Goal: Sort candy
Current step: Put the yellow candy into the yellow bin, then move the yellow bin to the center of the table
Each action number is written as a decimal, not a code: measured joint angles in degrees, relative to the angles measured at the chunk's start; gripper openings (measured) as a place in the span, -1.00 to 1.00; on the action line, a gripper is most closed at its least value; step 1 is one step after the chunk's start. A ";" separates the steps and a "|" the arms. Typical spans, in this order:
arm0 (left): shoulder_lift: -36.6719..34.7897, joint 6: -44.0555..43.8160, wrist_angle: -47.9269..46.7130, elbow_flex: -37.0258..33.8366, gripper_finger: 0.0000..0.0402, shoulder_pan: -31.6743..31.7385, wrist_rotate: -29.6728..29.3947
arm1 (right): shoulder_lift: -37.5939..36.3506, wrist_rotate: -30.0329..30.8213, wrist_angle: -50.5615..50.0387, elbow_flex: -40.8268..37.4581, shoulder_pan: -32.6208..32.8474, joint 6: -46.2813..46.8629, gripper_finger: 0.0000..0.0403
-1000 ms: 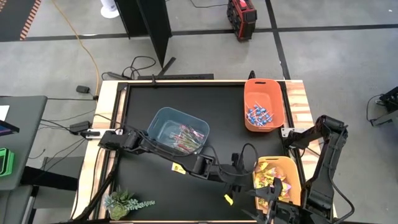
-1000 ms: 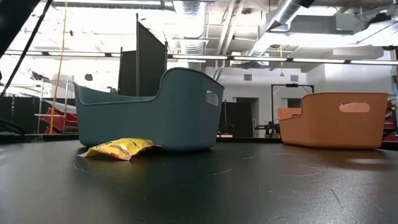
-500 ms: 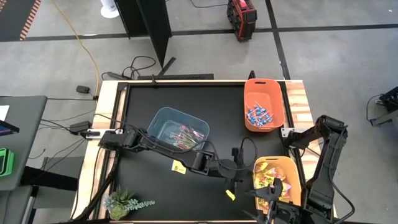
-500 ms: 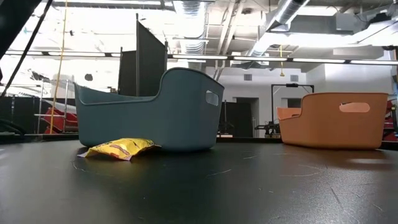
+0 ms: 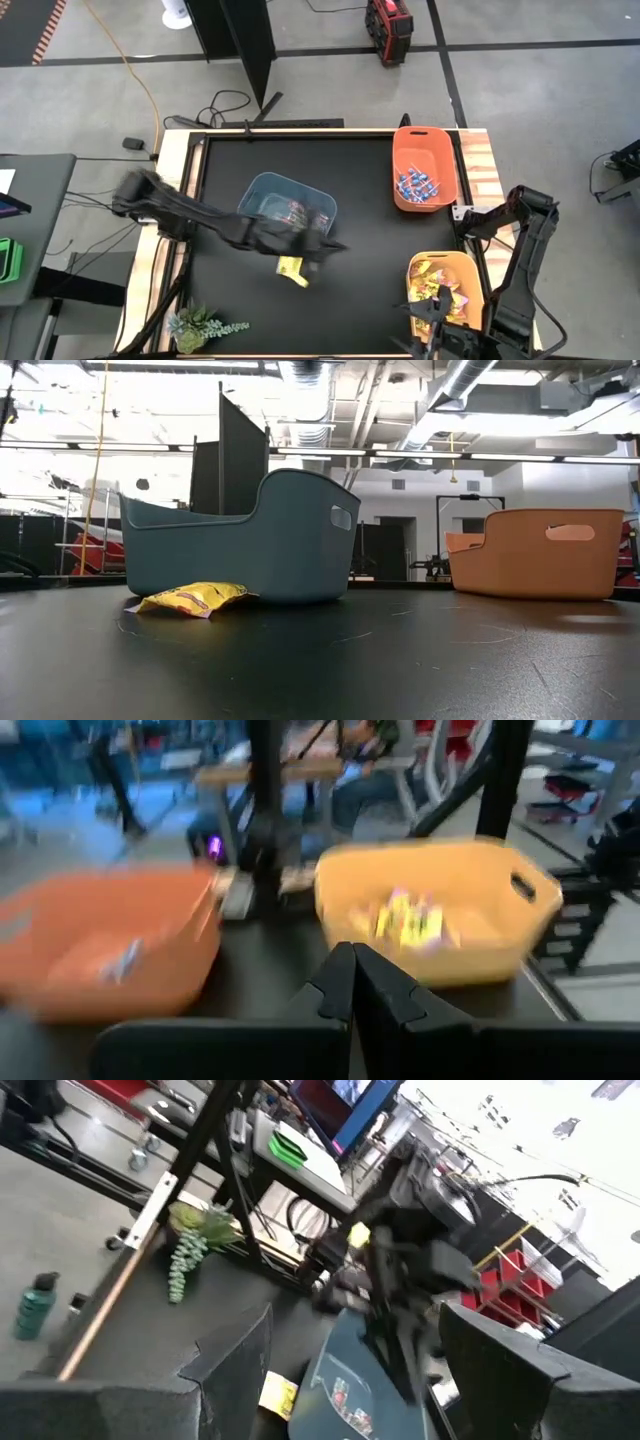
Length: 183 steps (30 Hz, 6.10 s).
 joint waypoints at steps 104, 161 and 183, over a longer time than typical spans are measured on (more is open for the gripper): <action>-13.62 -29.07 -16.46 -21.65 -0.68 -21.54 -17.42 | 24.98 -51.08 8.46 -9.62 -37.63 22.93 -0.88; -36.11 -9.15 -18.00 -22.12 -0.69 -20.62 -28.16 | -1.75 -27.82 -59.84 -2.36 -0.67 68.00 -0.41; -41.88 -9.77 -2.54 -40.08 -1.00 1.82 -10.25 | -2.16 -59.01 8.69 -17.77 -36.66 5.18 -0.99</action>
